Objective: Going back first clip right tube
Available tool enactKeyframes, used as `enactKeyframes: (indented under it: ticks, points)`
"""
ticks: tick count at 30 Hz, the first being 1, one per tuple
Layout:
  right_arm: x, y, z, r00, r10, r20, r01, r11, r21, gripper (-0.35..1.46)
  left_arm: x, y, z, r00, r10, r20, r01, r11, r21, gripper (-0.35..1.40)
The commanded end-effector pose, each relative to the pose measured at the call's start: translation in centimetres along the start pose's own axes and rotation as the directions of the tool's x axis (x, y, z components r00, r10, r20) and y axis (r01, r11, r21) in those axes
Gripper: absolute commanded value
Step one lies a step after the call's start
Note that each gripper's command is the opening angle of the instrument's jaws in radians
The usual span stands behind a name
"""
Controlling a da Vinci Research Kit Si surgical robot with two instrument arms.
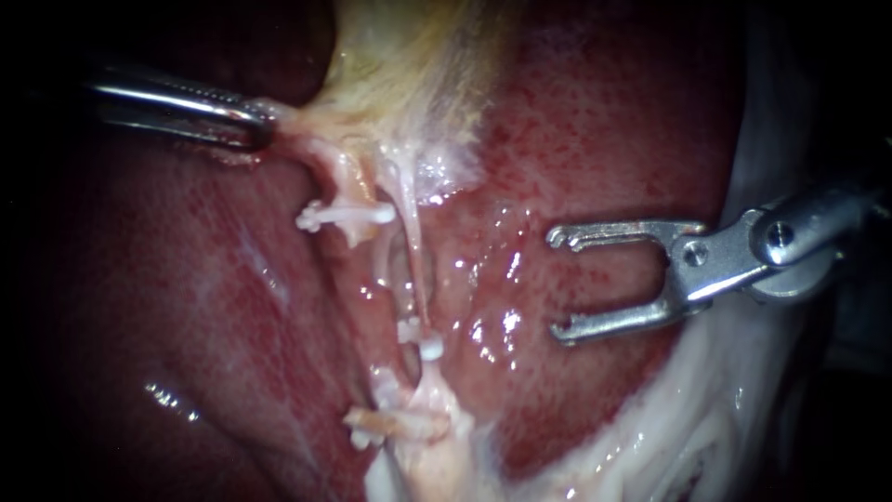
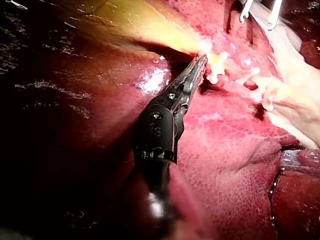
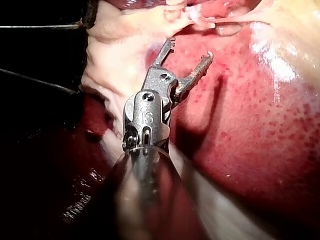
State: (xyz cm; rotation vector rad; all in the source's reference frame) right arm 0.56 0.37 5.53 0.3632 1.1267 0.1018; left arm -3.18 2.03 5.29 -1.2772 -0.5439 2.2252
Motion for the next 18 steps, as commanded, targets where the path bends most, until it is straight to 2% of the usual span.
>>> enactKeyframes:
  ticks: [1, 4, 7, 18]
  points:
    - [0.0, 0.0, 0.0, 1.0, 0.0, 0.0, 0.0, 1.0, 0.0, 0.5, -0.04, -0.01, 0.05, 1.0, 0.0, 0.004, 0.0, 1.0, -0.008, -0.35]
    - [-0.01, -0.01, -0.01, 1.0, 0.0, 0.0, 0.0, 1.0, 0.001, 0.5, -0.14, -0.02, 0.21, 0.9999, -0.005, 0.013, 0.005, 1.0, -0.017, -0.35]
    - [-0.01, -0.01, -0.01, 1.0, 0.0, 0.0, 0.0, 1.0, 0.001, 0.5, -0.17, -0.02, 0.28, 0.9998, -0.007, 0.017, 0.007, 1.0, -0.023, -0.35]
    - [-0.02, -0.02, 0.0, 1.0, -0.001, 0.001, 0.001, 1.0, -0.002, 0.5, -0.14, -0.03, 0.24, 0.9998, -0.008, 0.017, 0.008, 1.0, -0.027, -0.35]
